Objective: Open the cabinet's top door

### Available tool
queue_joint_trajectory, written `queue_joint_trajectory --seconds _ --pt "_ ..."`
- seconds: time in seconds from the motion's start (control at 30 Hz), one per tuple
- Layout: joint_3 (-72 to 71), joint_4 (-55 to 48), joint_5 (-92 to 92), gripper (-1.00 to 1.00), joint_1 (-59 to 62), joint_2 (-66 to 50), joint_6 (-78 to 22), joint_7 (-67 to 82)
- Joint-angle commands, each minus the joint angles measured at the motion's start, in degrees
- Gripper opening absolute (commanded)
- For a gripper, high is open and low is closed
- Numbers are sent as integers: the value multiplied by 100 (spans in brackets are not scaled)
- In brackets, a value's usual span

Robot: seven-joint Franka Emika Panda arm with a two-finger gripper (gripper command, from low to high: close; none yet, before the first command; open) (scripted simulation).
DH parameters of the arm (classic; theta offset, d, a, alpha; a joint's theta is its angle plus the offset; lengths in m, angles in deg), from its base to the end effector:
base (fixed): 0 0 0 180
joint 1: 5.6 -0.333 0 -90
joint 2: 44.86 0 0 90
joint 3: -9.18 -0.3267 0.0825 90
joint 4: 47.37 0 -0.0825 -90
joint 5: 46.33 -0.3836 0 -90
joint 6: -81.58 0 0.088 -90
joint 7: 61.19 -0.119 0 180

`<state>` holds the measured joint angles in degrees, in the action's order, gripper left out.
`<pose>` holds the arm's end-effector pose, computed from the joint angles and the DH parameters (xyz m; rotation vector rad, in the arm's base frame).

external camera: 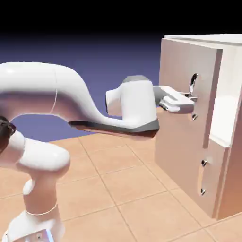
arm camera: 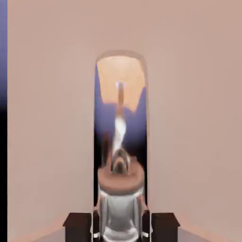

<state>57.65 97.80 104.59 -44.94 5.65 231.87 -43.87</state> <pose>0.3945 -0.0960 0.5186 0.7756 1.3841 0.4306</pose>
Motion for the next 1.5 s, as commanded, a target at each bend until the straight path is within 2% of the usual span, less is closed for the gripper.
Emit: queue_joint_trajectory --seconds 0.0,0.37,0.77,1.1,1.47 --pt "-208 183 -198 -100 195 71 -127 82" --pt "-2490 1835 -2737 -100 1531 1147 -1700 1000" --pt "-4967 2437 -5684 -100 1390 1725 -3677 1480" --pt "-7043 1848 -7911 -100 1175 926 -5527 1268" --pt "-9318 -69 -9714 -100 2155 -1001 -7836 602"
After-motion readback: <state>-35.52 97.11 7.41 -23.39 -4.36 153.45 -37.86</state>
